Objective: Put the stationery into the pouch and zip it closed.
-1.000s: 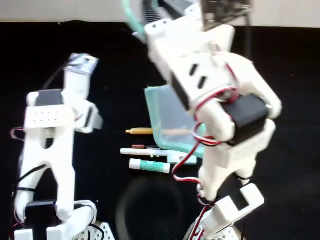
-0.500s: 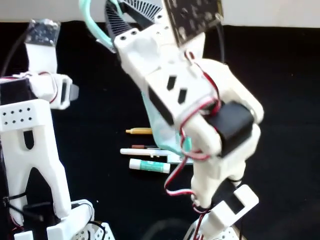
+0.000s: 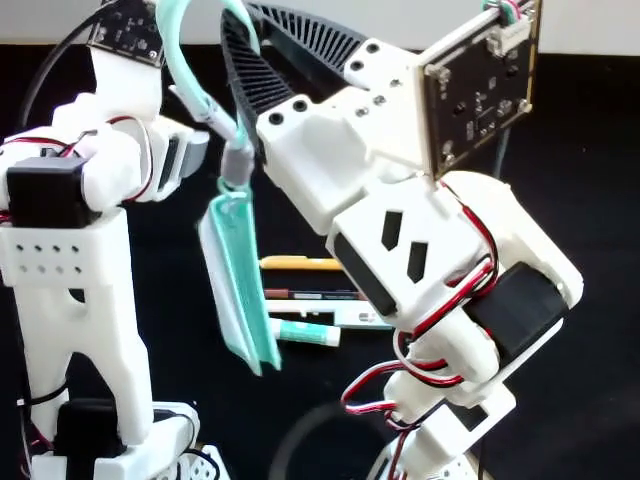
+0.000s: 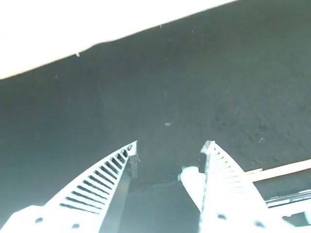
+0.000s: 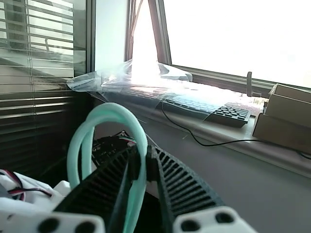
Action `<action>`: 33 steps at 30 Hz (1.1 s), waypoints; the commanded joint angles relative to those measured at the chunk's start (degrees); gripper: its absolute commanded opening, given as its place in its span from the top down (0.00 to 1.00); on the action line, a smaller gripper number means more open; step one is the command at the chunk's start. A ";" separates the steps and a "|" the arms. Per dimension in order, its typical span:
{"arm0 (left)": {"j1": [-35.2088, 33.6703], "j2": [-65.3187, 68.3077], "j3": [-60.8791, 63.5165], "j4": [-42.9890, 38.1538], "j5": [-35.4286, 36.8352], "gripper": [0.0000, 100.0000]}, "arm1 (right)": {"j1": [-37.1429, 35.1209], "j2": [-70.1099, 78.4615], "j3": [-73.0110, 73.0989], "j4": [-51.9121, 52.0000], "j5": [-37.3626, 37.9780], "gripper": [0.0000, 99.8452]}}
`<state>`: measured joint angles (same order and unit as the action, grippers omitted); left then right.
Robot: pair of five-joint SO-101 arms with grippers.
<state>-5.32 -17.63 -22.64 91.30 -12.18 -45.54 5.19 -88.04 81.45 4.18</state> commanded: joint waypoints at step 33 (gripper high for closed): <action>17.71 -20.26 -0.84 9.67 -3.52 0.75 | 0.57 -1.01 -1.27 -0.66 0.35 0.99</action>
<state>10.24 -37.58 -23.60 100.88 -17.27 -45.45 5.10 -88.13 82.33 4.18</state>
